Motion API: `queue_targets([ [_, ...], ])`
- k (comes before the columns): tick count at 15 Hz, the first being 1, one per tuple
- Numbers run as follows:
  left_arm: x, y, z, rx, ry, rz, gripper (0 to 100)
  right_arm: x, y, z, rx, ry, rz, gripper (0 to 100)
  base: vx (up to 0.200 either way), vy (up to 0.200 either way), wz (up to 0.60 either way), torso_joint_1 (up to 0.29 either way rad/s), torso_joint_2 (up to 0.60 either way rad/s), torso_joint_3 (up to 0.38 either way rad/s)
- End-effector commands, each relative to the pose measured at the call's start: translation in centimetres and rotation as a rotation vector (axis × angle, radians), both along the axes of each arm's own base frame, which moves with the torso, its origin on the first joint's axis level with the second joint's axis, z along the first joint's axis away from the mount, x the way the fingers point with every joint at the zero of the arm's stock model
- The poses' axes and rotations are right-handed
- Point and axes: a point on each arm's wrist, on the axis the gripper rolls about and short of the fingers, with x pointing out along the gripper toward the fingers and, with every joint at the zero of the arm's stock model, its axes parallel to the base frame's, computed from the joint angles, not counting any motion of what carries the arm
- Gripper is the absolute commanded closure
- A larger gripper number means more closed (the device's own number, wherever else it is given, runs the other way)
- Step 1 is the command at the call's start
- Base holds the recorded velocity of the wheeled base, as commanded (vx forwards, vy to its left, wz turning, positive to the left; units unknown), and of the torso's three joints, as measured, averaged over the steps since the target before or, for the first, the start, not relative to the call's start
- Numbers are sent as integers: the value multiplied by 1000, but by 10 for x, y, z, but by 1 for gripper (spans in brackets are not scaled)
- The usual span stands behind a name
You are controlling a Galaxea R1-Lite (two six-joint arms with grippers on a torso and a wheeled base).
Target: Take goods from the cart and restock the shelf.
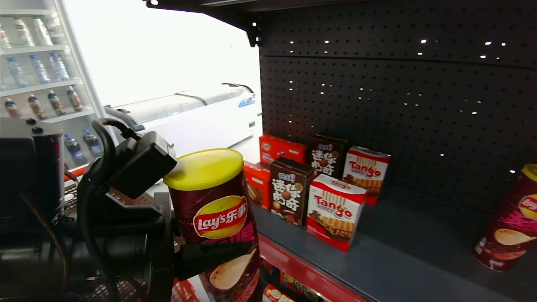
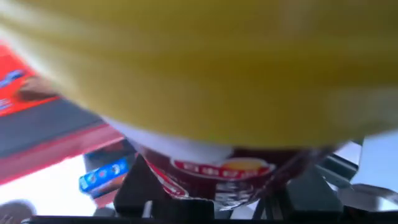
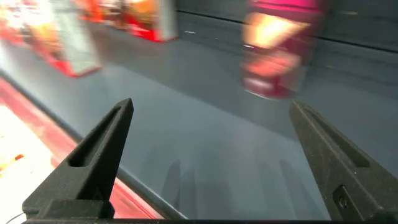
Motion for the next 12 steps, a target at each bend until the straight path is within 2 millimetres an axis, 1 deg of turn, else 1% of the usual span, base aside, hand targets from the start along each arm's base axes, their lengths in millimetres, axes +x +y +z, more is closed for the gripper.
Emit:
queue_targets([
  [1, -4, -5, 1, -1, -2, -29, 100, 0, 0, 0, 0, 2, 0, 0, 0, 0, -600, 2, 2, 7],
  [4, -8, -10, 1, -1, -8, -65, 100, 0, 0, 0, 0, 2, 0, 0, 0, 0, -600, 4, 4, 1],
  [12, -8, -10, 0, 6, -13, -65, 100, 0, 0, 0, 0, 2, 0, 0, 0, 0, -600, 4, 2, 7],
])
